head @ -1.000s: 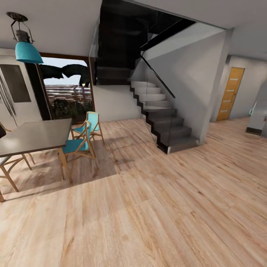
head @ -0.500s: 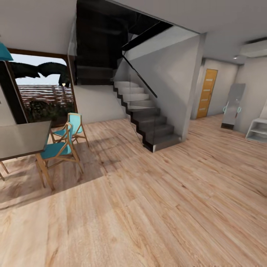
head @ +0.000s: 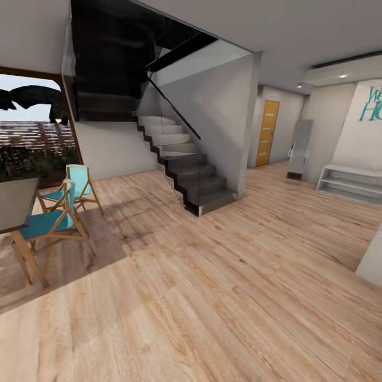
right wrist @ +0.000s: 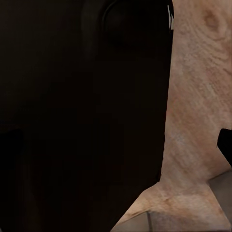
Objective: Turn on the radio receiver that's on the table in the living room.
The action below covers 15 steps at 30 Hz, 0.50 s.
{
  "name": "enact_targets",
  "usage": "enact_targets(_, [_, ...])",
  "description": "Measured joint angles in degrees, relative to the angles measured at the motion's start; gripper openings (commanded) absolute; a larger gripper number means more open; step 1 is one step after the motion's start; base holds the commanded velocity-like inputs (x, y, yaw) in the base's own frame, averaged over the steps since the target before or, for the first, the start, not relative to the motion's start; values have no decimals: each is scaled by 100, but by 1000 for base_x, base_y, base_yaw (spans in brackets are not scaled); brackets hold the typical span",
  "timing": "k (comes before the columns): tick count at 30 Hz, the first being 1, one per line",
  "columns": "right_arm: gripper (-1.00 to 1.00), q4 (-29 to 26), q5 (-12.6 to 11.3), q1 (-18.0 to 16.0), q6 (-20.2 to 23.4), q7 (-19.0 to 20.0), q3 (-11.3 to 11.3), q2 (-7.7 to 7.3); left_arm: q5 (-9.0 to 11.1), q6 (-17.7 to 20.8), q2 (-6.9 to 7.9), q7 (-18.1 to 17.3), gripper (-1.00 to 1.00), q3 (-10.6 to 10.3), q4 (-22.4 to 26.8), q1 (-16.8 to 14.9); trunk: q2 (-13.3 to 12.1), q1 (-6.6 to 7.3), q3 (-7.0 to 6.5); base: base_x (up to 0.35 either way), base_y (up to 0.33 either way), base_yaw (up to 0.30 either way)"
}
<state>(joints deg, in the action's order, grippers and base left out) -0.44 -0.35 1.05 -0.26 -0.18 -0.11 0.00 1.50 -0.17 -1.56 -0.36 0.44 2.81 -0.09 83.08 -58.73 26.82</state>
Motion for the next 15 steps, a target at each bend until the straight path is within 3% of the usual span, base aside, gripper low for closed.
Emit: enact_targets(15, [100, 0, 0, 0, 0, 0, 2, 0, 0, 0, -2, -1, 100, 0, 0, 0, 0, 0, 0, 0, 0, -282])
